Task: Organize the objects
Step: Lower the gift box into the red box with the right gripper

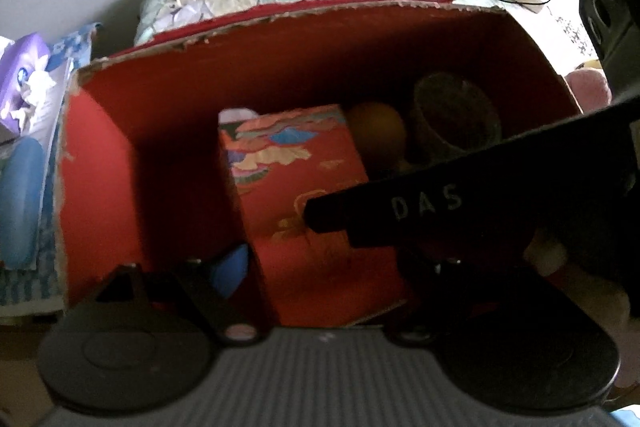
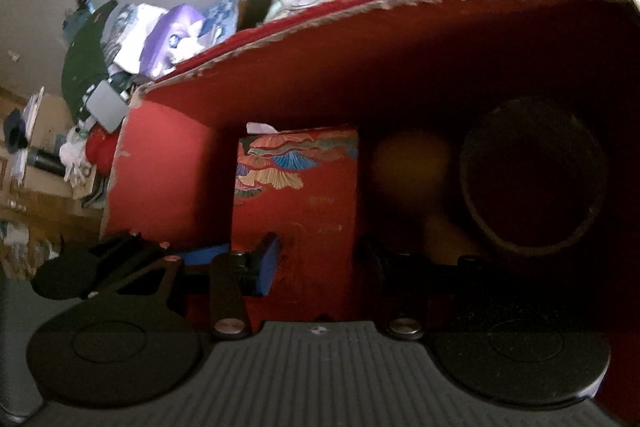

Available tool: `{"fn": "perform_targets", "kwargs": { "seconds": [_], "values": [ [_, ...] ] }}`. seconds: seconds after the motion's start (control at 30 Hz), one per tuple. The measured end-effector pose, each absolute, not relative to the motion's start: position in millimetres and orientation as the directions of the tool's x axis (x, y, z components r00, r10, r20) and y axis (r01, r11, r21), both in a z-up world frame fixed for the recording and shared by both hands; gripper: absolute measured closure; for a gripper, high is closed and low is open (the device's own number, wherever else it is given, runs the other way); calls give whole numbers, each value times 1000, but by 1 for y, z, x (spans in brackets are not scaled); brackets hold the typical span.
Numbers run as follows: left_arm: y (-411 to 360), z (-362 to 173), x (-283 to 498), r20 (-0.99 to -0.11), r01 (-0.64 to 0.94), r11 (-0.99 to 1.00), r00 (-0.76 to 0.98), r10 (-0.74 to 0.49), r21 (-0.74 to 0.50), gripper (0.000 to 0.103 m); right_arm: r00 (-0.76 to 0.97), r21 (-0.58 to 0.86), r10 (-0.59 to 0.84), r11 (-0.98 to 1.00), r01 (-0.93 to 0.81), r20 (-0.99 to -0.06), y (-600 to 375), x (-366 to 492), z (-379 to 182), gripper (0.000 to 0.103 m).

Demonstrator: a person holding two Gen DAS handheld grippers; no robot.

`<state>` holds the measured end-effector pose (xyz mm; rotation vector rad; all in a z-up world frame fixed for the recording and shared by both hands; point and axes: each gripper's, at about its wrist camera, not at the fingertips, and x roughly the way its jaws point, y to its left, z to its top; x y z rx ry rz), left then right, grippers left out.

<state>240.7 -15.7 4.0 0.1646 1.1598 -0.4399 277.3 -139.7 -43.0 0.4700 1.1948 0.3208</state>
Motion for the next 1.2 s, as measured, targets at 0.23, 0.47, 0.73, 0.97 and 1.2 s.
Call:
{"fn": "perform_targets", "kwargs": {
  "seconds": [0.23, 0.47, 0.73, 0.97, 1.2],
  "values": [
    [-18, -4, 244, -915, 421, 899, 305, -265, -120, 25, 363, 502, 451, 863, 57, -816, -143, 276, -44, 55],
    [-24, -7, 242, -915, 435, 894, 308, -260, -108, 25, 388, 525, 446, 843, 120, -806, -151, 274, -49, 56],
    [-27, -8, 239, -913, 454, 889, 331, -239, -68, 23, 417, 515, 432, 850, 109, -800, -150, 270, -48, 60],
    [-23, -6, 240, -906, 462, 881, 323, -275, -102, 16, 415, 486, 401, 866, 120, -816, -154, 264, -44, 62],
    [-12, 3, 237, -879, 470, 869, 338, -336, -152, 14, 422, 525, 425, 838, 152, -801, -176, 263, -48, 75]
  ]
}}
